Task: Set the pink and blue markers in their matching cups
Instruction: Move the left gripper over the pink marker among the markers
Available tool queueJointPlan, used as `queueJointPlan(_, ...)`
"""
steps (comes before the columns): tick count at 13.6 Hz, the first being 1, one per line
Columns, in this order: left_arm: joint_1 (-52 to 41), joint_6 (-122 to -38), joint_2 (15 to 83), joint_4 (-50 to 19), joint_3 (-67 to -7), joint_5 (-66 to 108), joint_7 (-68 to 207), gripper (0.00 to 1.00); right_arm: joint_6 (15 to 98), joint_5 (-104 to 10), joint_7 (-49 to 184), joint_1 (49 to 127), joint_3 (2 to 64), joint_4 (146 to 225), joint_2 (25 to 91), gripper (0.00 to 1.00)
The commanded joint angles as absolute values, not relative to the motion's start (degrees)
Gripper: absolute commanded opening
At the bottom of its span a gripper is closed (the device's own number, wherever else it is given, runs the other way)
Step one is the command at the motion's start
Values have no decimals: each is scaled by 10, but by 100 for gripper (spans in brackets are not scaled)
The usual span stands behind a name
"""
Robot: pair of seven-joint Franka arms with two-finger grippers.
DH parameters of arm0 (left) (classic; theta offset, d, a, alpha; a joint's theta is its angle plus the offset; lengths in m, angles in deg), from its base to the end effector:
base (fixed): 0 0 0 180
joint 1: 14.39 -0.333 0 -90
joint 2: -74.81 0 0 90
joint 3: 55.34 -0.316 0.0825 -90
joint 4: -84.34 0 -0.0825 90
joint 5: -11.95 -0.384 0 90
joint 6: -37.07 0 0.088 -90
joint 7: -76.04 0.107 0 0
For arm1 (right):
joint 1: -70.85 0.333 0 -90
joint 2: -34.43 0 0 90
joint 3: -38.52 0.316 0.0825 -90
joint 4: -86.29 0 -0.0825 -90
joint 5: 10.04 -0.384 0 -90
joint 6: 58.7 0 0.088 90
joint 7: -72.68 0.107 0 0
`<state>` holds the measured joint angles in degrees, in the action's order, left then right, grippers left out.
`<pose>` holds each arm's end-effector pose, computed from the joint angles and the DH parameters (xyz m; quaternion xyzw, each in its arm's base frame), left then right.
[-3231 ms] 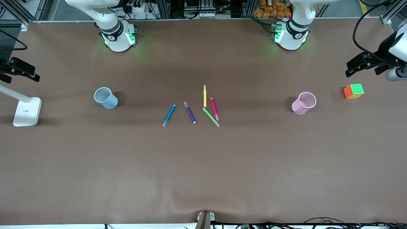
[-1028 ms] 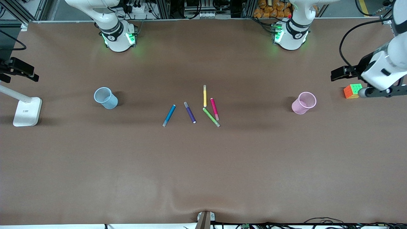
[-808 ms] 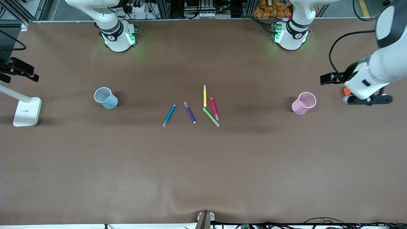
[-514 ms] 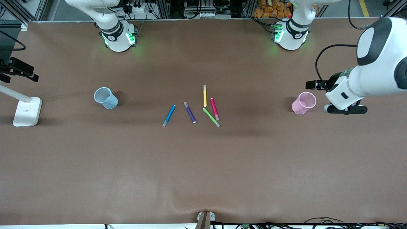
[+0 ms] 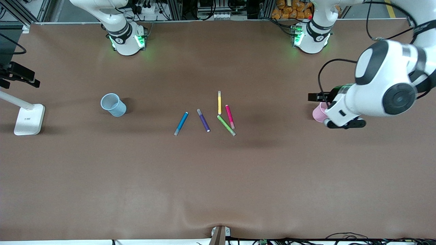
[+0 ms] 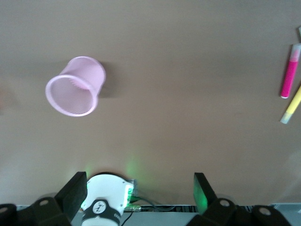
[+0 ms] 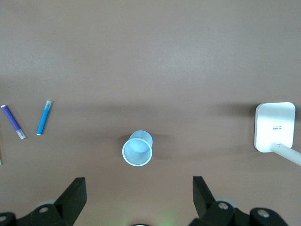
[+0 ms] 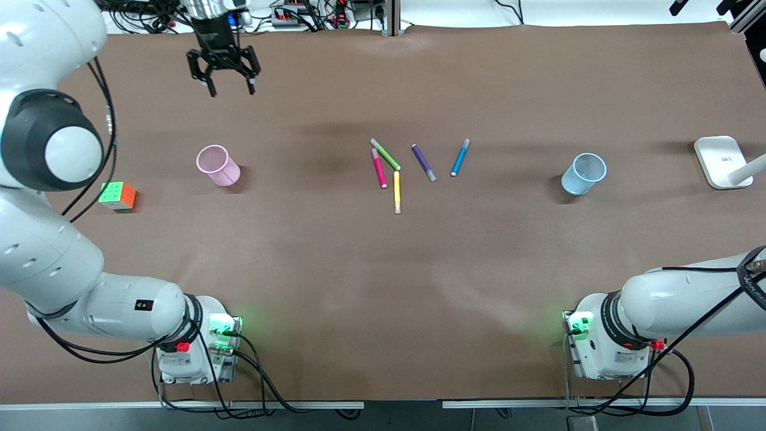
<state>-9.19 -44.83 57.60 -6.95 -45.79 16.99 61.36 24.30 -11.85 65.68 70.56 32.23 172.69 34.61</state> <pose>0.5734 -0.1520 0.4349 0.9713 0.0013 -0.2376 0.0084 0.5399 -0.0585 0.6418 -0.9994 -0.0051 0.0292 0.0191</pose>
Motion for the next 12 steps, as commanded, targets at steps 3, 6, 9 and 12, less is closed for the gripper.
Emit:
queueJointPlan(3,-37,-515,478,-36,-459,190,594,100,238,-114,658,701,325,1722,346,100)
queueJointPlan(6,-7,-569,442,-36,-459,205,529,100,238,-114,656,699,325,1722,346,100)
queueJointPlan(9,25,-627,408,-35,-459,253,507,100,238,-114,656,698,325,1722,346,100)
queueJointPlan(12,63,-680,376,-22,-459,261,416,100,238,-115,656,698,325,1722,346,100)
